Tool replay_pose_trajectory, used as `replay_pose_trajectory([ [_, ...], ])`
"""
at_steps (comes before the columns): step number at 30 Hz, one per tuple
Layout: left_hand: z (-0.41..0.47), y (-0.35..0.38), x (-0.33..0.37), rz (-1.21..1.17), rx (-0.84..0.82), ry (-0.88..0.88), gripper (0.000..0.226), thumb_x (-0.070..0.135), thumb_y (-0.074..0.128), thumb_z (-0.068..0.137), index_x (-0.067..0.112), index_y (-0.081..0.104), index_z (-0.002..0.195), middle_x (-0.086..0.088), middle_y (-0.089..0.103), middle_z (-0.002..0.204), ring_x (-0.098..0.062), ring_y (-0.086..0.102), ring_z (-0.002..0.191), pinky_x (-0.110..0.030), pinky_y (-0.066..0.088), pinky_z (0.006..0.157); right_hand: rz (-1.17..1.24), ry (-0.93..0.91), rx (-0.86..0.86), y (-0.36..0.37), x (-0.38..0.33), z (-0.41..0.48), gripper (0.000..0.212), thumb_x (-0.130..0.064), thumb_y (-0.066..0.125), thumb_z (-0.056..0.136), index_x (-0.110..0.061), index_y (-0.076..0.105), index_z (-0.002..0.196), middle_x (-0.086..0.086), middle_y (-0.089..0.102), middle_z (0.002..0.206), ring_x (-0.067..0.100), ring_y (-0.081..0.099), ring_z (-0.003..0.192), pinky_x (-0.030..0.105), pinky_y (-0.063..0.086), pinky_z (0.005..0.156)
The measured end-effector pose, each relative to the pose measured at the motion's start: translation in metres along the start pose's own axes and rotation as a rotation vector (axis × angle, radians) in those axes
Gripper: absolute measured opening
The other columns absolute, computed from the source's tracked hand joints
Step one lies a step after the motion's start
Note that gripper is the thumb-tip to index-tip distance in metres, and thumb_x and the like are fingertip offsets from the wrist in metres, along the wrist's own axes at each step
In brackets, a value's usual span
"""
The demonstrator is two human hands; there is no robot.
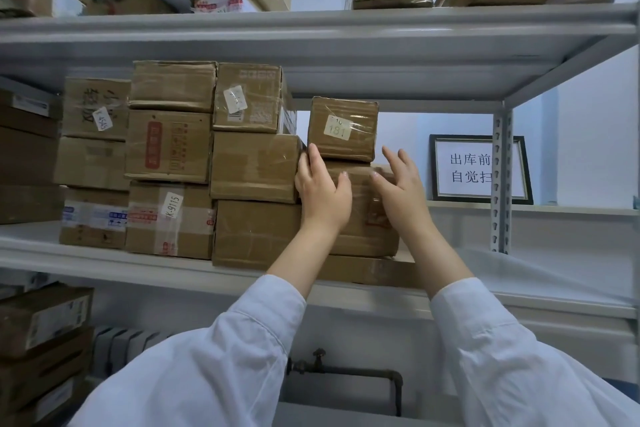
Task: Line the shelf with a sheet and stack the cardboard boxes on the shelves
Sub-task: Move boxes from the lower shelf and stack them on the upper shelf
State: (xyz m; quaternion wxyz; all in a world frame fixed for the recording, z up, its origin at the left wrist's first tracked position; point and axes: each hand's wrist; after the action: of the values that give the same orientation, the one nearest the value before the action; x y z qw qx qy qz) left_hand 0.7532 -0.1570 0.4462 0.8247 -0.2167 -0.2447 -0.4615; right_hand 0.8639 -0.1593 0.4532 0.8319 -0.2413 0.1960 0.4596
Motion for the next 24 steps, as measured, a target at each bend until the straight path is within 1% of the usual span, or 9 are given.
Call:
replay_pose_trajectory([
  [2, -0.005, 0.002, -0.001, -0.014, 0.035, 0.010, 0.064, 0.018, 0.045, 0.097, 0.011, 0.010, 0.150, -0.010, 0.005, 0.157, -0.025, 0.003, 0.145, -0.034, 0.009, 0.115, 0.062, 0.016, 0.027, -0.004, 0.003, -0.006, 0.057, -0.016, 0.048, 0.097, -0.021, 0.025, 0.149, 0.004, 0.013, 0.159, 0.015, 0.010, 0.147, 0.028, 0.012, 0.115],
  [3, -0.006, 0.003, -0.003, -0.024, 0.053, 0.013, 0.063, 0.016, 0.046, 0.096, 0.011, 0.013, 0.150, -0.010, 0.008, 0.157, -0.025, 0.006, 0.144, -0.033, 0.010, 0.115, 0.082, 0.024, 0.048, -0.004, 0.004, -0.008, 0.060, -0.016, 0.049, 0.096, -0.021, 0.022, 0.150, 0.004, 0.011, 0.159, 0.015, 0.009, 0.147, 0.027, 0.011, 0.115],
  [7, -0.017, 0.000, -0.009, -0.040, 0.125, 0.034, 0.055, 0.014, 0.050, 0.092, 0.009, 0.030, 0.143, -0.009, 0.024, 0.151, -0.023, 0.019, 0.140, -0.031, 0.017, 0.112, 0.090, 0.097, 0.120, 0.000, 0.010, -0.024, 0.067, -0.019, 0.051, 0.094, -0.023, 0.015, 0.150, 0.006, 0.009, 0.159, 0.023, 0.007, 0.147, 0.041, 0.012, 0.119],
  [10, -0.027, -0.007, -0.016, -0.022, 0.187, 0.022, 0.048, 0.015, 0.053, 0.090, 0.010, 0.040, 0.135, -0.008, 0.037, 0.143, -0.022, 0.032, 0.132, -0.028, 0.024, 0.108, 0.100, 0.117, 0.104, 0.006, 0.014, -0.037, 0.070, -0.021, 0.053, 0.093, -0.023, 0.014, 0.150, 0.006, 0.008, 0.159, 0.025, 0.010, 0.146, 0.041, 0.015, 0.118],
  [13, -0.038, -0.014, -0.024, 0.012, 0.209, -0.029, 0.045, 0.018, 0.053, 0.089, 0.011, 0.044, 0.132, -0.007, 0.044, 0.137, -0.023, 0.041, 0.124, -0.036, 0.035, 0.105, 0.122, 0.130, 0.097, 0.012, 0.018, -0.048, 0.073, -0.020, 0.054, 0.092, -0.022, 0.010, 0.151, 0.009, 0.005, 0.158, 0.026, 0.014, 0.145, 0.040, 0.018, 0.117],
  [15, -0.047, -0.016, -0.027, 0.049, 0.214, -0.113, 0.045, 0.019, 0.053, 0.090, 0.011, 0.043, 0.132, -0.008, 0.045, 0.136, -0.023, 0.043, 0.123, -0.036, 0.037, 0.103, 0.110, 0.177, 0.094, 0.016, 0.021, -0.056, 0.073, -0.024, 0.053, 0.093, -0.022, 0.008, 0.151, 0.008, 0.002, 0.158, 0.030, 0.020, 0.143, 0.044, 0.022, 0.116],
  [19, -0.060, -0.012, -0.030, 0.130, 0.085, -0.314, 0.051, 0.025, 0.052, 0.090, 0.006, 0.038, 0.137, -0.013, 0.041, 0.141, -0.028, 0.040, 0.128, -0.034, 0.033, 0.105, 0.062, 0.196, 0.065, 0.021, 0.024, -0.067, 0.074, -0.026, 0.054, 0.092, -0.019, 0.008, 0.151, 0.010, 0.006, 0.158, 0.034, 0.027, 0.140, 0.048, 0.027, 0.114],
  [22, -0.065, -0.007, -0.025, 0.184, -0.012, -0.365, 0.054, 0.026, 0.050, 0.091, 0.004, 0.037, 0.139, -0.015, 0.035, 0.144, -0.031, 0.036, 0.131, -0.033, 0.029, 0.107, 0.040, 0.161, -0.004, 0.015, 0.026, -0.070, 0.076, -0.023, 0.053, 0.092, -0.017, 0.007, 0.152, 0.009, 0.007, 0.159, 0.030, 0.023, 0.142, 0.045, 0.025, 0.115],
  [24, -0.068, -0.005, -0.021, 0.173, -0.019, -0.407, 0.056, 0.026, 0.050, 0.091, 0.004, 0.035, 0.140, -0.015, 0.032, 0.146, -0.032, 0.034, 0.132, -0.034, 0.028, 0.108, 0.040, 0.143, -0.047, 0.008, 0.028, -0.072, 0.074, -0.022, 0.053, 0.093, -0.016, 0.007, 0.152, 0.009, 0.008, 0.159, 0.027, 0.020, 0.144, 0.040, 0.021, 0.117],
])
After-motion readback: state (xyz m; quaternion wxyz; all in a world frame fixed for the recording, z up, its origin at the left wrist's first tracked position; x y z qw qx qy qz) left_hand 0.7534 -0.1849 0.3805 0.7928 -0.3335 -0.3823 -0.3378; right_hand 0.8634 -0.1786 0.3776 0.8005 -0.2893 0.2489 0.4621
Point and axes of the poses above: each hand's wrist, its own z-axis towards the middle knuckle, its own y-axis out of the palm, x = y × z
